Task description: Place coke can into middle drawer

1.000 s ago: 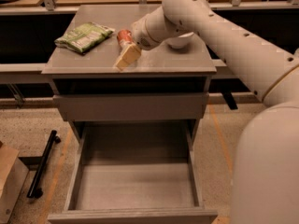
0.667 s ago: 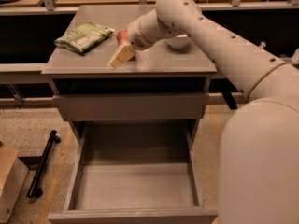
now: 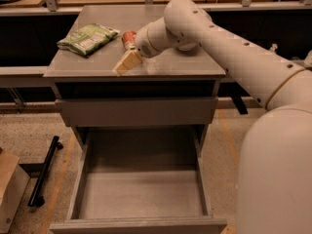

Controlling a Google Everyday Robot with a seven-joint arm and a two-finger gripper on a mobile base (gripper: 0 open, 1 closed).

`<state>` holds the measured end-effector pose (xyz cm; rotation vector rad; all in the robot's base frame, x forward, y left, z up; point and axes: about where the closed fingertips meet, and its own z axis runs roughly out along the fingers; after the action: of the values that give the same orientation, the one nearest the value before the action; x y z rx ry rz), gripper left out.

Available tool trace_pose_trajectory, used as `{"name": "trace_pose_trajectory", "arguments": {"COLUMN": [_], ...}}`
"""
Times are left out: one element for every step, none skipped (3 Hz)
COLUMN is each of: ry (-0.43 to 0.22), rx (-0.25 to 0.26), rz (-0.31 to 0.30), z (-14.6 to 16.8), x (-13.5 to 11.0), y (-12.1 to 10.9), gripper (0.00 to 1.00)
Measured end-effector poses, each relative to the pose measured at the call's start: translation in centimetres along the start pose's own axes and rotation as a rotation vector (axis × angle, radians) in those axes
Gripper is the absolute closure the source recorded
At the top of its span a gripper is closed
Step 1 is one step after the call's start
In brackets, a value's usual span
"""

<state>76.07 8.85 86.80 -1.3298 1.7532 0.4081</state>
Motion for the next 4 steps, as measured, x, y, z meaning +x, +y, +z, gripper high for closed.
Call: {"name": "trace_pose_trajectory", "arguments": {"ry": [-0.029,-0.055,-0.089,-0.115], "rx": [0.081,0.137,0.173,0.187], "rz": [0.080,0.122,0.144,0.170], "z": [0.8,2.3,3.6,5.2], "x": [1.2,1.8,1.5,1.3], "y": [-1.2,-3.2,-5.1,-6.4], "gripper": [0.00,0.00,0.00,0.00]}}
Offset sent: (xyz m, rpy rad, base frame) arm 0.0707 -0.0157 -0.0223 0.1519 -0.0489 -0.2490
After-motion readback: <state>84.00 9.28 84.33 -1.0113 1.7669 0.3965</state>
